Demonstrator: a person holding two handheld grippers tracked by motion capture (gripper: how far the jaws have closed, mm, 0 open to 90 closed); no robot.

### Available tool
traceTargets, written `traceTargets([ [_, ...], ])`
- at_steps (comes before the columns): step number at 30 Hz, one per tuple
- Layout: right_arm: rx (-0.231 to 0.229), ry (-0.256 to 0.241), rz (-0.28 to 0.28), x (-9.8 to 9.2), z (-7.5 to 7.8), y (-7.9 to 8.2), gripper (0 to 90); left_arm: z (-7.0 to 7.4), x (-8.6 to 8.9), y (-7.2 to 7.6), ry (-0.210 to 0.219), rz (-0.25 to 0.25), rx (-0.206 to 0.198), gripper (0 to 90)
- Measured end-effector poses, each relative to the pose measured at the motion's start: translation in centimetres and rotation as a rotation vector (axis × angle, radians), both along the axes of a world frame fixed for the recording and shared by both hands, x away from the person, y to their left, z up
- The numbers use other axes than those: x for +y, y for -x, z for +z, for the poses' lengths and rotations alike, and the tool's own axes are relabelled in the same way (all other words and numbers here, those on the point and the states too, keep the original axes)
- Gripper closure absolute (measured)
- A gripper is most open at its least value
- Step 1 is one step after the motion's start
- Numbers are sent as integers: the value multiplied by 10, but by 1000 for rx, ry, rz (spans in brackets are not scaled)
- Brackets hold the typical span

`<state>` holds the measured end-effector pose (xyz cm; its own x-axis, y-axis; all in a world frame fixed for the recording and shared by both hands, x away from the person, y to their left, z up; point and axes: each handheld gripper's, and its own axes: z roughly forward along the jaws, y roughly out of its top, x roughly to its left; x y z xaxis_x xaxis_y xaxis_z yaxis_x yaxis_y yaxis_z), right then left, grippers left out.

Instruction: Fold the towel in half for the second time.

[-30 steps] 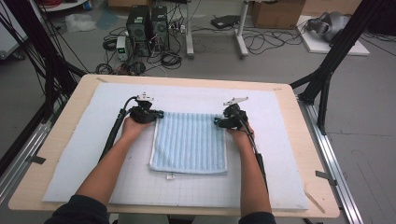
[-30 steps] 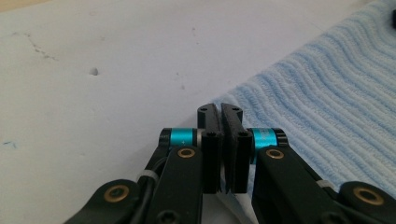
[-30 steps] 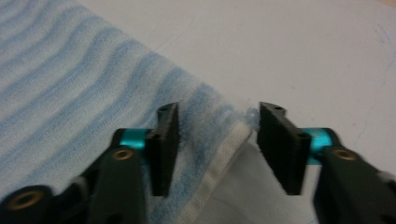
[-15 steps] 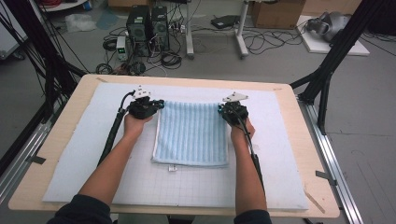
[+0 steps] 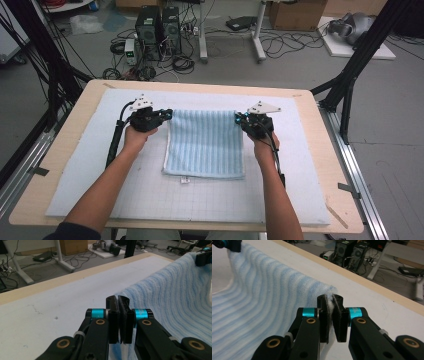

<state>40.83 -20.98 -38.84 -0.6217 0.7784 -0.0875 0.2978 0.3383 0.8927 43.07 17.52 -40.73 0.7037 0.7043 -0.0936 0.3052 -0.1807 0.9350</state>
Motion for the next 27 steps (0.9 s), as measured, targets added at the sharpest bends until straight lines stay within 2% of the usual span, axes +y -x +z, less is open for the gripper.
traceTargets([
  [1, 9, -16, 14, -1, 1, 4, 845, 1, 0, 2, -2, -6, 0, 865],
  [3, 4, -21, 35, -2, 2, 11, 845, 3, 2, 10, 18, -16, -25, 865],
  [9, 23, -46, 77, -12, -5, 32, 840, -2, 4, 30, 11, -35, -28, 865],
  [10, 43, -49, 83, -13, -7, 35, 838, -3, 4, 33, 12, -38, -31, 865],
  [11, 54, -42, 88, -13, -8, 37, 838, -3, 4, 35, 12, -44, -26, 865],
  [12, 44, -45, 90, -14, -9, 40, 838, -3, 4, 38, 17, -47, -29, 865],
  [15, 57, -42, 102, -15, -12, 48, 838, -5, 6, 47, 32, -58, -35, 865],
  [17, 58, -43, 105, -15, -13, 51, 838, -5, 7, 52, 27, -66, -33, 865],
  [21, 55, -50, 113, -16, -14, 60, 837, -7, 9, 65, 49, -77, -43, 864],
  [27, 61, -28, 135, -17, -18, 75, 837, -13, 9, 82, 57, -90, -37, 865],
])
